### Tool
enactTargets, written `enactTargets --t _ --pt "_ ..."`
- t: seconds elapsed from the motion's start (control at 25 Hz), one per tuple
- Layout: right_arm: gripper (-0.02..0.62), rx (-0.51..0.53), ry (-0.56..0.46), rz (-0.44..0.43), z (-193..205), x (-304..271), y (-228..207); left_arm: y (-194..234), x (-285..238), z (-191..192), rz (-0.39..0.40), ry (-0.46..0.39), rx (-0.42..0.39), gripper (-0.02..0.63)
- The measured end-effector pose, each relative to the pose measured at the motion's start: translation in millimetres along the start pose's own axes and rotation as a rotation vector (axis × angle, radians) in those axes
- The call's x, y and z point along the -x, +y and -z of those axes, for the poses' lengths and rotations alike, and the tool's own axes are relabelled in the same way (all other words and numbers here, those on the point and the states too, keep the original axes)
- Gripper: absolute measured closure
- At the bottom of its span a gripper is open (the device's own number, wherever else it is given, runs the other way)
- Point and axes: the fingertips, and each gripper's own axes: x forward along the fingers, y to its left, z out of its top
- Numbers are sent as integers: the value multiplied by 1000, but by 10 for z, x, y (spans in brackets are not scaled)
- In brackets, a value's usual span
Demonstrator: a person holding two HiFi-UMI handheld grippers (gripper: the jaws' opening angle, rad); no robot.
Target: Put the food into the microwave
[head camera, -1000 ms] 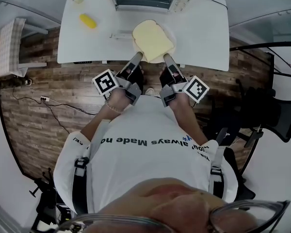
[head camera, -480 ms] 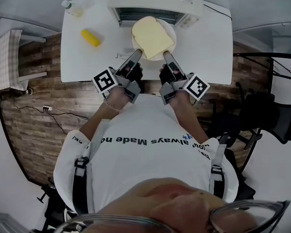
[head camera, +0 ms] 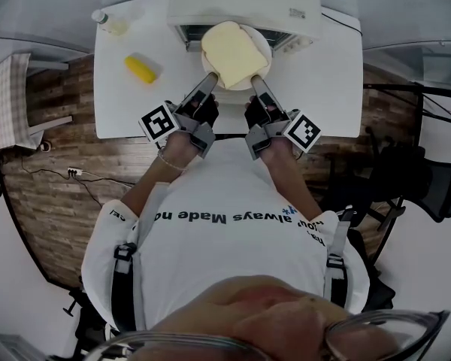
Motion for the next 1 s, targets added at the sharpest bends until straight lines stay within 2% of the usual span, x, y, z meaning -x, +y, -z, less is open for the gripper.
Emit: enactTargets --t 0.32,0.76,1.0 --pt "572 -7 14 -8 -179 -4 -31 -16 -170 34 -9 -3 -2 591" --pt "572 -9 41 -15 -596 186 -133 -71 -540 313 -17 -23 -1 591" --pt "572 -22 45 -15 -691 253 -175 -69 -628 407 -27 -18 -4 591"
